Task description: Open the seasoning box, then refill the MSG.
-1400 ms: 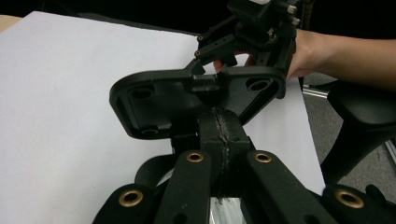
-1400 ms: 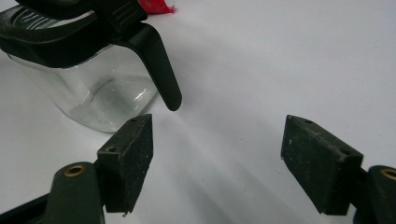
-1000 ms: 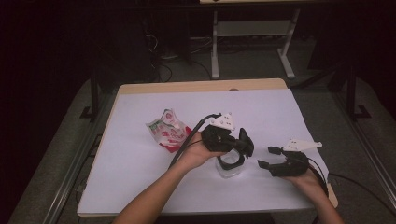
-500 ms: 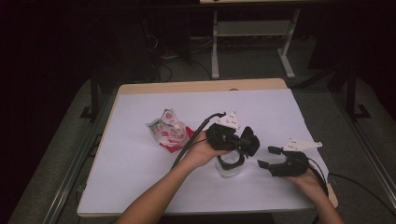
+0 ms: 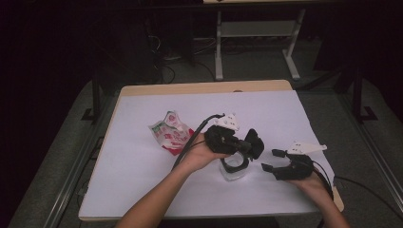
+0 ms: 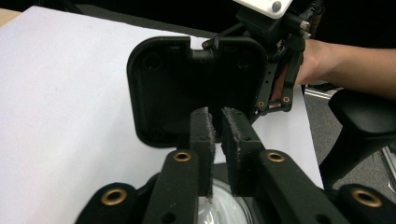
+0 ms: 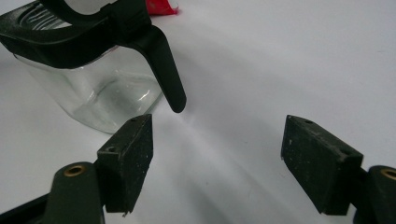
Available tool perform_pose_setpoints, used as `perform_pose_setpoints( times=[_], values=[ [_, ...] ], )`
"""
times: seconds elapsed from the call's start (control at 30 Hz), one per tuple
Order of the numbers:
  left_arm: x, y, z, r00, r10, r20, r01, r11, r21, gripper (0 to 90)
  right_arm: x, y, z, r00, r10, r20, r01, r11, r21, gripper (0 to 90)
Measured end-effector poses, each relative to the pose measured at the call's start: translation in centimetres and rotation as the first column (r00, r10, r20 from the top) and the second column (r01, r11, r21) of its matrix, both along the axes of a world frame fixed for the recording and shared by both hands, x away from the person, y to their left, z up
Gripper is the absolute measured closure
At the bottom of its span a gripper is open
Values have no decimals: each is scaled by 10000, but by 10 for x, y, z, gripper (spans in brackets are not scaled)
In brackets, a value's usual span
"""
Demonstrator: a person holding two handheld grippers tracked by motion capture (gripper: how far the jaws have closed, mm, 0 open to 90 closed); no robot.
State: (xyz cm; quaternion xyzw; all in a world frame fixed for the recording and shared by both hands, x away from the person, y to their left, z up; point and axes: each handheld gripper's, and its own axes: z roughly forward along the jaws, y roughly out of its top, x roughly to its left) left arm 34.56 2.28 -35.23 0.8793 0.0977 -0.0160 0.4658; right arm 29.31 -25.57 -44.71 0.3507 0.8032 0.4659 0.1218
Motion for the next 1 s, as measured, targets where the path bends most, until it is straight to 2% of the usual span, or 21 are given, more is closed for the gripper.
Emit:
perform_pose_setpoints(
  times=[0.1, 0.27, 0.3, 0.37, 0.5, 0.57, 0.77, 1.0],
  values=[
    [-2, 5, 0, 10000, -73, -25, 72, 10000, -27, 744, 0, 0, -1, 10000, -5, -6, 5, 10000, -28, 249],
    [-8, 14, -1, 9998, -68, 195, 65, 9999, 125, 597, 0, 0, -1, 10000, -3, -5, 3, 10000, -51, 249],
    [-8, 17, -1, 9996, -40, 294, 37, 9999, 117, 582, 0, 0, -1, 10000, -4, -12, 3, 10000, -60, 249],
    [-10, 22, -3, 9998, -66, 188, 64, 9999, 134, 540, -1, 0, -1, 10000, -14, -34, 14, 10000, -55, 249],
    [-12, 32, -5, 9997, 5, 251, -9, 9999, 149, 465, -1, 2, -1, 10000, -11, -44, 10, 10000, -72, 249],
    [-14, 38, -6, 9994, 109, 316, -118, 9995, 284, 423, -1, 3, -1, 10000, 9, -33, -9, 10000, -65, 249],
    [-18, 52, -7, 9990, 369, 258, -375, 9990, 224, 378, 0, 3, -2, 10000, 68, -51, -68, 10000, -71, 249],
    [-24, 69, -13, 9977, 662, 155, -667, 9971, 364, 297, -1, 2, -2, 10000, -6, -38, 6, 10000, -80, 249]
  ],
)
